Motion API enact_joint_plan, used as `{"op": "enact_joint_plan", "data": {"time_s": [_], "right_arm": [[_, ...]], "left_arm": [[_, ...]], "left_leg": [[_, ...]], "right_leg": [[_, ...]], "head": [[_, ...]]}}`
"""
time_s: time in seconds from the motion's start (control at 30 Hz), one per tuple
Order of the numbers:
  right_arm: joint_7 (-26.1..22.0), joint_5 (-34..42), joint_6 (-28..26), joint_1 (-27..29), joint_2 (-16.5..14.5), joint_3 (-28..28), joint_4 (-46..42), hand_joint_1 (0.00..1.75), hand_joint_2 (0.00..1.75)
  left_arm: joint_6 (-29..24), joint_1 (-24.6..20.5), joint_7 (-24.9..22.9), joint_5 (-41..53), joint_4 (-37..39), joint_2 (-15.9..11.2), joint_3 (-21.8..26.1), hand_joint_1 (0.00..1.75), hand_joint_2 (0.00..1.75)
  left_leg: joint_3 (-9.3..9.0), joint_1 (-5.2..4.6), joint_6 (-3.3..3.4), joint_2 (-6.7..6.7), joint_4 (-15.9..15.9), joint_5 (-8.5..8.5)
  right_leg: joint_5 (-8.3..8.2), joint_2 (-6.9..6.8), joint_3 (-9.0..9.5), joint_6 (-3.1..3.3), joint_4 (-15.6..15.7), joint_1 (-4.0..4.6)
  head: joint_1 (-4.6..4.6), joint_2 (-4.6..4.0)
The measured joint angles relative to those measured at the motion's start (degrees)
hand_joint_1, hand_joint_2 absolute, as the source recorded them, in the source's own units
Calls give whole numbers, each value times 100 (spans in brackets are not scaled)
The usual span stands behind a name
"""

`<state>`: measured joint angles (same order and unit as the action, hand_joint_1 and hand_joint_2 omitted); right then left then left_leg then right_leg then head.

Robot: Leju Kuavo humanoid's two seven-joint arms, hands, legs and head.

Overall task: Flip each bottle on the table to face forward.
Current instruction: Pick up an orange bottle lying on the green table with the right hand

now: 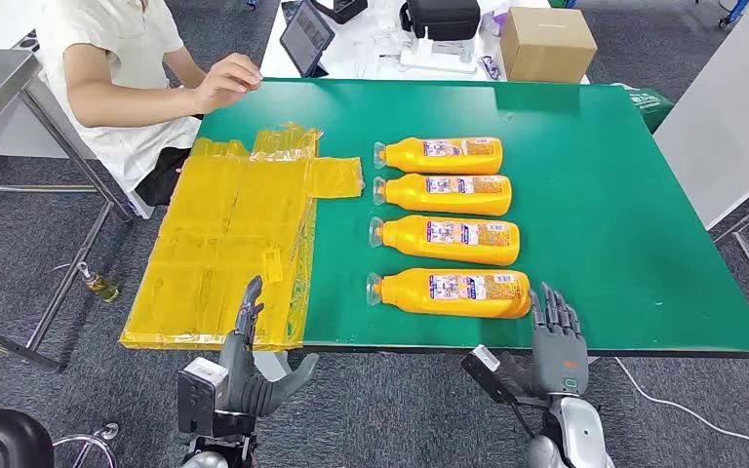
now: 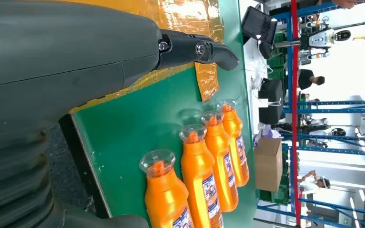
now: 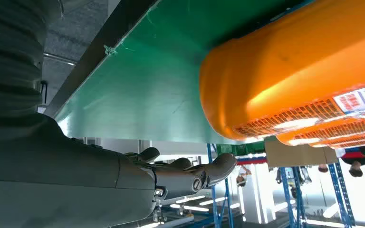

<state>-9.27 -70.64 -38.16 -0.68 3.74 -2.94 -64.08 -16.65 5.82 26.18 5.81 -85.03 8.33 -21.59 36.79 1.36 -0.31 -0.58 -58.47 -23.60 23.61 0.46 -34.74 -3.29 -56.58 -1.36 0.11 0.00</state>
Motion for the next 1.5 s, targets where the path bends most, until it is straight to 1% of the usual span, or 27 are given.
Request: {"op": "enact_joint_plan", "data": {"time_s": [0.33, 0.43, 0.53, 0.73, 0.87, 1.0, 1.07, 1.13, 1.23, 1.3, 1.4, 1.5], "right_arm": [[3, -25, -75, -172, 105, -210, 226, 0, 175], [-149, -81, -125, -142, 81, -266, 138, 0, 175], [-205, -128, -122, 30, -19, -417, -291, 0, 175], [21, 257, 20, 538, -80, -1251, -1477, 0, 175], [42, 382, 66, 660, -57, -1530, -1848, 0, 175], [-69, 641, 109, 763, 7, -1731, -2099, 0, 175], [-233, 803, 41, 822, 16, -1808, -2243, 0, 175], [-661, 1035, -70, 860, -53, -1797, -2378, 0, 175], [-1632, 1676, -148, 863, -382, -1484, -2465, 0, 175], [-2053, 2327, -149, 816, -613, -1182, -2413, 0, 175], [-2319, 3047, -151, 702, -811, -812, -2183, 0, 175], [-2556, 3315, -153, 624, -985, -455, -1933, 0, 175]], "left_arm": [[20, -46, 18, 0, 5, 29, 12, 0, 175], [14, -58, 27, 0, 5, 39, 13, 0, 175], [-48, -39, 38, 23, 2, 65, 19, 0, 175], [-171, 47, 46, 120, -30, 126, 82, 0, 175], [-183, 67, 46, 144, -31, 133, 100, 0, 175], [-184, 84, 48, 184, -32, 140, 112, 0, 175], [-178, 87, 50, 201, -32, 148, 119, 0, 175], [-169, 84, 58, 199, -31, 154, 123, 0, 175], [-162, 58, 84, 136, -30, 161, 98, 0, 175], [-175, 32, 107, 70, -28, 161, 64, 0, 175], [-207, 5, 131, -17, -27, 150, 5, 0, 175], [-221, -7, 137, -47, -27, 124, -66, 0, 175]], "left_leg": [[-1, 0, 0, 1, 0, 0], [-1, 0, 0, 1, 0, 0], [-2, 1, 0, 1, 0, 0], [1, 2, -1, 1, 0, -2], [1, 0, 0, 0, 0, -1], [1, -2, 1, 0, 0, 0], [0, -1, 1, 1, 0, 0], [-1, 0, 1, 2, 0, 0], [-2, 3, 0, 3, 0, 1], [-3, 3, 0, 3, 1, 1], [-2, 2, 0, 2, 1, 1], [-2, -4, 1, 1, 0, 1]], "right_leg": [[-1, 0, 1, 0, 0, 0], [-1, 1, 0, 0, 0, 0], [0, 1, 0, 0, 0, 1], [4, 0, -4, 1, -1, 1], [3, 0, -3, 0, 0, 0], [1, 0, -1, -1, 1, -2], [0, 1, -1, -1, 1, -1], [-1, 1, -3, -1, 0, 0], [0, 1, -4, 0, 0, 2], [1, 1, -3, 1, 0, 2], [1, 1, -1, 1, 0, 0], [-1, 1, 1, -1, 0, -4]], "head": [[1, 0], [0, 0], [1, 0], [-1, 0], [1, 0], [1, 0], [0, 0], [-1, 0], [-1, 0], [-1, 0], [2, 0], [2, 0]]}}
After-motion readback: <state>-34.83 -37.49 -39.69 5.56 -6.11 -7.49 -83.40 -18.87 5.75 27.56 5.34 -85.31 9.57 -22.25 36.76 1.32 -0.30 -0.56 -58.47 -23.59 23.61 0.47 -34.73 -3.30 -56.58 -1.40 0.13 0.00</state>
